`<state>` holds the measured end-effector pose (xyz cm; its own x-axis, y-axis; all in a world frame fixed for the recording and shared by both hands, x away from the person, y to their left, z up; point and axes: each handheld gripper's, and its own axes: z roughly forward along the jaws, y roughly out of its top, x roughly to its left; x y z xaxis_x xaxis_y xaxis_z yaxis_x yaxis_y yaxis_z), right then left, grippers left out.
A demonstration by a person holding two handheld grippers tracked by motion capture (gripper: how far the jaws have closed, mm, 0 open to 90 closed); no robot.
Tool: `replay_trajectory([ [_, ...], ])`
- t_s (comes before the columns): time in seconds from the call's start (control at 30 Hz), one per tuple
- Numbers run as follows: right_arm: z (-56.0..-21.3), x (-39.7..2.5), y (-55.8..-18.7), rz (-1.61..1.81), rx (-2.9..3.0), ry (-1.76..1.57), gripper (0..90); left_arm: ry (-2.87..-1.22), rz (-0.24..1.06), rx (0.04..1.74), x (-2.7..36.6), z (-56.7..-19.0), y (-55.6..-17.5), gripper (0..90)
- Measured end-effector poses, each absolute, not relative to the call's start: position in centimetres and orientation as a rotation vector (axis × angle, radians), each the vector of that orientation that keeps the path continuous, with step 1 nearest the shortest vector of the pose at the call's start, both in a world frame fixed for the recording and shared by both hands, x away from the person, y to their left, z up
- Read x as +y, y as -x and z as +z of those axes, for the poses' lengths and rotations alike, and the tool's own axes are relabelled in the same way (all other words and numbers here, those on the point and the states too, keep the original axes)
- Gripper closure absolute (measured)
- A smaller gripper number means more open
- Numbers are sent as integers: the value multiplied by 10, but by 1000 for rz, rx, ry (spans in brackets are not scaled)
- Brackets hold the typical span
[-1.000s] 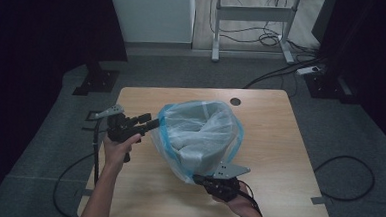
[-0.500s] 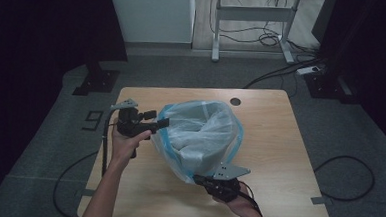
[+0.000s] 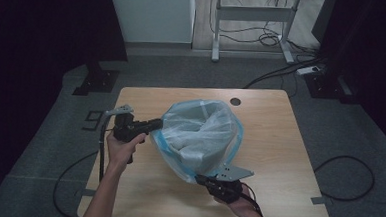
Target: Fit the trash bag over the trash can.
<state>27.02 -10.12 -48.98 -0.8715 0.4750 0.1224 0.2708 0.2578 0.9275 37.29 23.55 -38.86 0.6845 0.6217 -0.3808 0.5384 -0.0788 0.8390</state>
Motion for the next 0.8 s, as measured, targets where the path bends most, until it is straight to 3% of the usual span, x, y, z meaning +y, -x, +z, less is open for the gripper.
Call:
replay_trajectory([
  [0.6, -506, -113, -279, 1562, 2350, -866, 874, -1818, 16, 1033, 232, -440, -393, 861],
  [0.67, -506, -115, -278, 1575, 2343, -851, 790, -1812, 21, 1029, 231, -441, -393, 860],
  [0.73, -501, -119, -274, 1621, 2300, -820, 618, -1811, 32, 1024, 229, -441, -393, 858],
  [0.8, -491, -129, -270, 1676, 2233, -801, 568, -1809, 43, 1021, 229, -440, -392, 856],
])
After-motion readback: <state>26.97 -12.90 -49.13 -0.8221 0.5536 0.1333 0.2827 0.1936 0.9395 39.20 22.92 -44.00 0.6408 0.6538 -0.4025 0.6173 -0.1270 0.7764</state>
